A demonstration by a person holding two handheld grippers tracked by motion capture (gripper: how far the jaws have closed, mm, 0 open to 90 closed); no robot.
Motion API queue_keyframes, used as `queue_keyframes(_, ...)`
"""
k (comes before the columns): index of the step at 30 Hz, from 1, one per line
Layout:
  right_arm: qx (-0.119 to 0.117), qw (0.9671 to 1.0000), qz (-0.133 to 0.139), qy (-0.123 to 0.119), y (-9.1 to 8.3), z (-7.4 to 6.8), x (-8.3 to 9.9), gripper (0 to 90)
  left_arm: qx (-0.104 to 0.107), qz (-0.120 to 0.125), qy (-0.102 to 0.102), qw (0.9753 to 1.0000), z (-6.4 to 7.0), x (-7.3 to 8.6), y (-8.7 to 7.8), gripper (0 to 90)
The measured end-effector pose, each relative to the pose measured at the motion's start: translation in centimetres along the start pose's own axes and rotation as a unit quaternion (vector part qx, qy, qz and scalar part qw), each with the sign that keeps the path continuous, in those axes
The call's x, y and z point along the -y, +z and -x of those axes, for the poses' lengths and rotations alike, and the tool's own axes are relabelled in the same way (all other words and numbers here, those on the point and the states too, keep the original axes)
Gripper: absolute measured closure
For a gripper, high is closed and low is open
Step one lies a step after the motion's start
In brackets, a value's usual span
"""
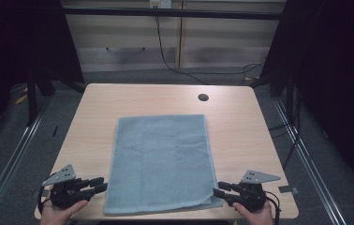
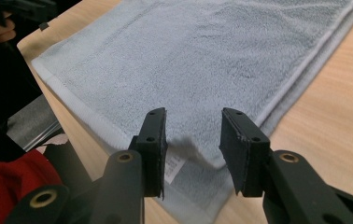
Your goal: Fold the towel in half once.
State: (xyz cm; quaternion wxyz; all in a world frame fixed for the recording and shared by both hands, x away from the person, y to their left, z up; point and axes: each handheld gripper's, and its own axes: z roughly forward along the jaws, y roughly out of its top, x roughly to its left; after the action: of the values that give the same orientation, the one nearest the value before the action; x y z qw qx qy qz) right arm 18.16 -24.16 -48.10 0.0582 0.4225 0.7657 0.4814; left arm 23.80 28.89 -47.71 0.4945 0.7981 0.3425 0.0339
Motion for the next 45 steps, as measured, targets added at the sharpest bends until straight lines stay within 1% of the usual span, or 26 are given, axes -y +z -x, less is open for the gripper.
queue_keyframes(1,0.004,1.0,0.0,-0.007,0.2,0.0,-0.5,61.0,0.001,-0.002,-0.001,1.0,-0.2,-0.3,0.6,67.5)
queue_keyframes(2,0.004,1.0,0.0,-0.007,0.2,0.0,-0.5,61.0,-0.004,-0.003,-0.001,1.0,-0.4,-0.5,1.1,67.5)
queue_keyframes(3,-0.004,0.9999,0.012,-0.003,0.2,0.1,-0.9,61.9,-0.007,-0.006,-0.005,0.9999,-0.6,-0.7,1.5,68.0)
queue_keyframes(5,0.0,0.9999,0.005,-0.009,0.5,0.1,-1.4,62.9,-0.007,-0.012,-0.008,0.9999,-1.1,-1.2,2.5,68.8)
queue_keyframes(7,-0.002,0.9999,0.006,-0.01,0.7,0.2,-1.6,63.2,-0.009,-0.016,-0.008,0.9998,-1.3,-1.4,2.8,69.6)
queue_keyframes(8,0.0,1.0,0.005,-0.008,1.7,0.9,-2.1,63.8,-0.015,-0.02,-0.007,0.9997,-1.7,-1.8,3.4,69.8)
queue_keyframes(10,-0.001,1.0,0.007,-0.006,2.1,1.1,-2.3,64.1,-0.019,-0.024,-0.006,0.9995,-1.9,-2.1,3.8,70.2)
queue_keyframes(11,0.001,1.0,0.005,-0.006,3.2,1.8,-2.9,65.0,-0.02,-0.027,-0.008,0.9994,-2.3,-2.5,4.4,71.2)
queue_keyframes(13,0.007,0.9999,-0.004,-0.011,4.1,2.4,-3.7,65.6,-0.019,-0.026,-0.012,0.9994,-2.6,-2.7,4.8,72.6)
queue_keyframes(14,0.008,0.9999,-0.005,-0.012,4.6,2.8,-4.1,65.9,-0.024,-0.034,-0.014,0.999,-3.1,-3.1,5.5,73.1)
queue_keyframes(15,0.011,0.9998,-0.008,-0.012,5.1,3.2,-4.5,66.0,-0.024,-0.034,-0.014,0.999,-3.1,-3.1,5.5,73.4)
queue_keyframes(17,0.019,0.9996,-0.019,-0.013,6.2,3.9,-5.4,66.1,-0.027,-0.043,-0.015,0.9986,-3.6,-3.5,6.3,73.6)
queue_keyframes(18,0.019,0.9996,-0.019,-0.013,6.2,3.9,-5.4,66.1,-0.027,-0.044,-0.016,0.9985,-3.8,-3.7,6.7,73.6)
queue_keyframes(21,0.03,0.9987,-0.036,-0.018,7.9,4.8,-6.4,64.5,-0.04,-0.048,-0.016,0.9979,-4.6,-4.2,7.5,73.3)
queue_keyframes(22,0.032,0.9987,-0.036,-0.017,8.5,5.0,-6.7,63.1,-0.043,-0.046,-0.021,0.9978,-4.9,-4.3,7.8,72.9)
queue_keyframes(23,0.038,0.9982,-0.044,-0.015,9.5,5.4,-7.1,60.9,-0.05,-0.048,-0.024,0.9973,-5.3,-4.4,8.3,72.7)
queue_keyframes(25,0.041,0.9978,-0.051,-0.012,10.4,5.7,-7.4,60.3,-0.057,-0.055,-0.026,0.9965,-6.0,-4.6,9.0,72.7)
queue_keyframes(26,0.043,0.9976,-0.053,-0.013,10.7,5.8,-7.5,60.1,-0.057,-0.055,-0.026,0.9965,-6.0,-4.6,9.0,72.7)
queue_keyframes(27,0.043,0.9976,-0.053,-0.013,10.7,5.8,-7.5,60.1,-0.054,-0.054,-0.034,0.9965,-6.3,-4.7,9.4,72.7)
queue_keyframes(29,0.051,0.9967,-0.061,-0.014,11.7,6.2,-7.8,59.7,-0.066,-0.044,-0.034,0.9963,-6.2,-5.2,10.0,72.8)
queue_keyframes(31,0.053,0.9967,-0.06,-0.014,11.9,6.2,-7.7,60.3,-0.066,-0.049,-0.038,0.9959,-6.2,-5.1,10.3,73.0)
queue_keyframes(33,0.054,0.9965,-0.062,-0.012,11.9,6.2,-7.6,60.4,-0.072,-0.053,-0.018,0.9959,-5.9,-5.0,10.5,73.0)
queue_keyframes(35,0.059,0.9959,-0.065,-0.022,11.6,5.9,-7.2,60.7,-0.069,-0.055,-0.018,0.9959,-5.8,-4.9,10.4,73.4)
queue_keyframes(40,0.058,0.9955,-0.071,-0.025,10.8,5.3,-6.5,61.4,-0.059,-0.057,-0.011,0.9966,-5.1,-4.4,10.1,73.8)
queue_keyframes(41,0.057,0.9956,-0.069,-0.029,10.4,5.1,-6.1,61.9,-0.05,-0.06,-0.009,0.9969,-4.8,-4.2,9.9,73.9)
queue_keyframes(45,0.049,0.9962,-0.068,-0.022,9.7,4.7,-5.5,62.7,-0.039,-0.062,-0.011,0.9972,-4.3,-3.7,9.4,74.7)
